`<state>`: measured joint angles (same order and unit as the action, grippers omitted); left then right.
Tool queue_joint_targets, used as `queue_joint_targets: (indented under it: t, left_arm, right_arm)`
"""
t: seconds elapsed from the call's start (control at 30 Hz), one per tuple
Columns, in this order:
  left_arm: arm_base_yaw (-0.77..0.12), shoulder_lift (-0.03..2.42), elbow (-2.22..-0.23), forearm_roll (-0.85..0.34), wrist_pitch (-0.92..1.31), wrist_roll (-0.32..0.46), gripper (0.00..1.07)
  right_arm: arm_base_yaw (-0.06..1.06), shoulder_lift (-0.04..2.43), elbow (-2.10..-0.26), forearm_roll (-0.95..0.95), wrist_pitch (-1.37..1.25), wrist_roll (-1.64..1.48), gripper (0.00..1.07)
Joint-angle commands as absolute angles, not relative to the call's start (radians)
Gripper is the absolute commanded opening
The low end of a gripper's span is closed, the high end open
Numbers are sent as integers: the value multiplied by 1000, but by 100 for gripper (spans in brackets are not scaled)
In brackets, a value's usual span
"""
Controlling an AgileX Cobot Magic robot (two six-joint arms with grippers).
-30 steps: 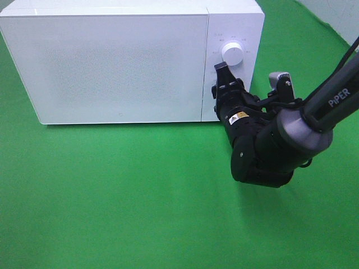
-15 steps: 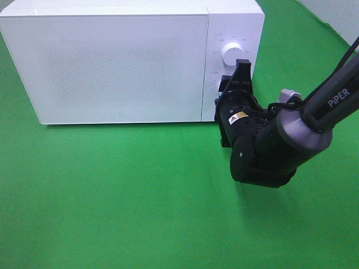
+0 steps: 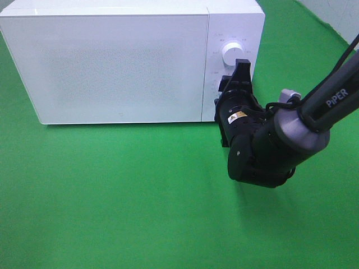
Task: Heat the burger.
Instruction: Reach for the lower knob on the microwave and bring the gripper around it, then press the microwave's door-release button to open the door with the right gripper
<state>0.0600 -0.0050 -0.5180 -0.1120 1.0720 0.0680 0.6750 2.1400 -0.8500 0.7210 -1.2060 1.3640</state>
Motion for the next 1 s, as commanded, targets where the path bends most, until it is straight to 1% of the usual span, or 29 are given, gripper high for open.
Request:
queue_joint_targets:
  t: [0.03, 0.07, 0.1, 0.13, 0.17, 0.23, 0.33, 0.43, 0.57, 0.77, 0.83, 1.0]
  left_arm:
    - [65, -21, -515, -113, 1069, 66, 98]
    - [65, -21, -515, -113, 1069, 66, 98]
    - [65, -21, -515, -113, 1069, 66, 98]
    - [65, -21, -515, -113, 1069, 66, 98]
    - [65, -21, -515, -113, 1069, 66, 98]
    - [65, -21, -515, -113, 1069, 66, 98]
    - [65, -21, -515, -113, 1069, 66, 98]
    - [65, -21, -515, -113, 1069, 66, 98]
    - [65, -21, -515, -113, 1069, 66, 98]
    - [65, -21, -515, -113, 1069, 66, 98]
    - [65, -21, -515, -113, 1069, 66, 98]
    - [65, -21, -515, -113, 1069, 66, 98]
  right_arm:
    - [666, 2124, -886, 708, -1287, 1306, 52]
    - [666, 2124, -886, 729, -1285, 1281, 62]
    - [666, 2124, -886, 729, -1285, 1281, 62]
    - [666, 2122, -886, 733, -1271, 1272, 71]
    - [666, 2121, -883, 732, -1251, 1271, 77]
    - [667, 2120, -875, 727, -1242, 1271, 79]
    - [670, 2120, -868, 725, -1242, 1271, 79]
    - [692, 2102, -832, 724, -1242, 1252, 75]
    - [703, 2075, -795, 709, -1238, 1219, 75]
    - [703, 2016, -731, 684, -1147, 1175, 75]
    - [703, 1970, -685, 647, -1087, 1131, 75]
    - [703, 1915, -643, 613, -1023, 1061, 75]
